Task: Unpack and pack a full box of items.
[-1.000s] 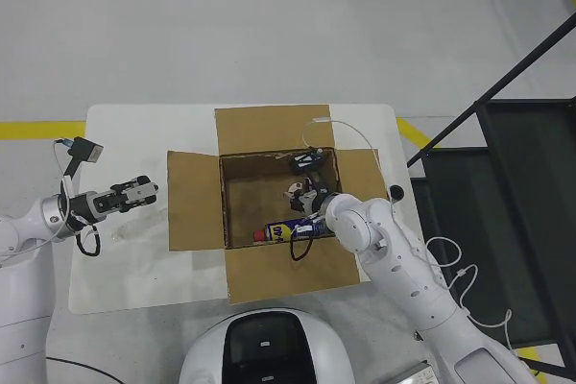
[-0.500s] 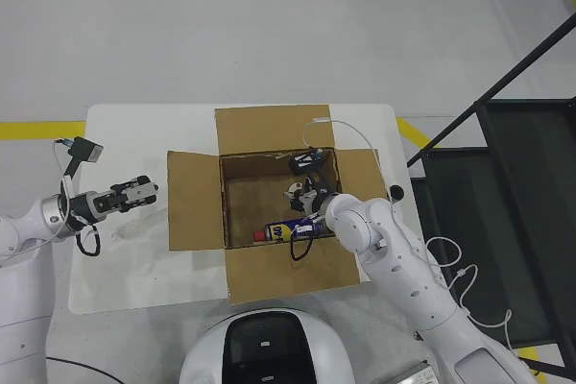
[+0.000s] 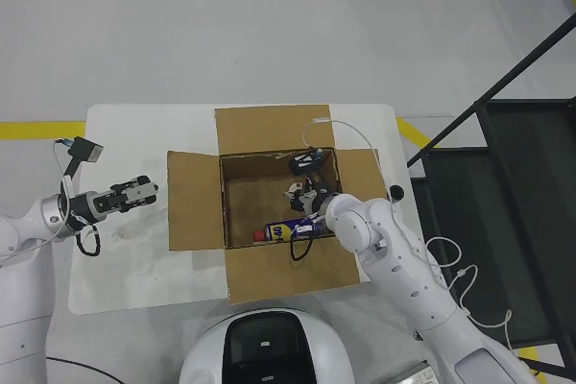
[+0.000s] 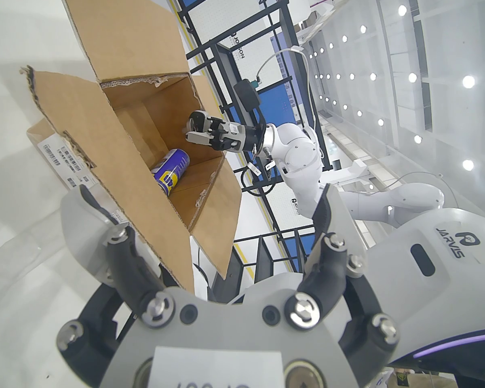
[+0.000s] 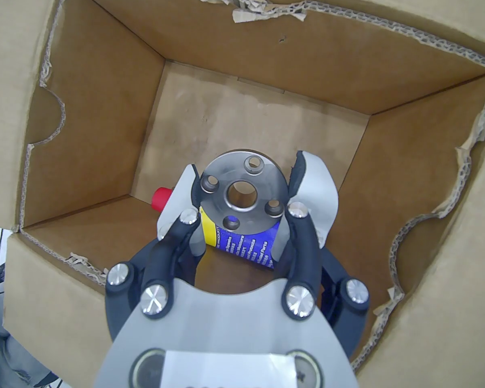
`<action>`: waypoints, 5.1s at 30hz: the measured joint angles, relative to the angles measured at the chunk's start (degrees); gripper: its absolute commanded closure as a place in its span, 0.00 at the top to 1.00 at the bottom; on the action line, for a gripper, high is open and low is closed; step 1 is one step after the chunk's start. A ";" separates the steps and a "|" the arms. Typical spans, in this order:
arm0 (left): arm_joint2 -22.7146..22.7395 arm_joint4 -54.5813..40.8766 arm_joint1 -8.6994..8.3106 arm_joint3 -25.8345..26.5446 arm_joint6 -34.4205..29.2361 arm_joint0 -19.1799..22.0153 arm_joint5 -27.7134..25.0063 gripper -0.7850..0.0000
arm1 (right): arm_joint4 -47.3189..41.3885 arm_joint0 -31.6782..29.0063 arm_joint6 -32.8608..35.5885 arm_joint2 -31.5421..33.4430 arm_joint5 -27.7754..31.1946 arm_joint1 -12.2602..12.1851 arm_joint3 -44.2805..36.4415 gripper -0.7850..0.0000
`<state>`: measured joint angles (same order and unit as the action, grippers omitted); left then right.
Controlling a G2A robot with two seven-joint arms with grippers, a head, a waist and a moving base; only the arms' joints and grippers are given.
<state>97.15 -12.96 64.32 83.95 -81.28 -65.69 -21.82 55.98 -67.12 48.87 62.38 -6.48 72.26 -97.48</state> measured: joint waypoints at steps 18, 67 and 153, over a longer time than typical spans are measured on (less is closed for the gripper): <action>0.00 0.00 0.00 0.00 0.00 0.00 0.00 1.00 | -3.79 -17.78 13.67 25.65 12.53 -4.60 -22.24 0.00; 0.00 0.00 0.00 0.00 0.00 0.00 0.00 1.00 | -7.41 -14.53 -9.83 28.74 0.07 -4.52 18.59 0.15; 0.00 0.00 0.00 0.00 0.00 0.00 0.00 1.00 | -0.82 21.58 3.66 -9.53 58.33 -3.03 22.13 1.00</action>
<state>97.15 -12.96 64.32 83.95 -81.28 -65.69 -21.82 55.16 -45.55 52.53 52.85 51.85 69.22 -75.35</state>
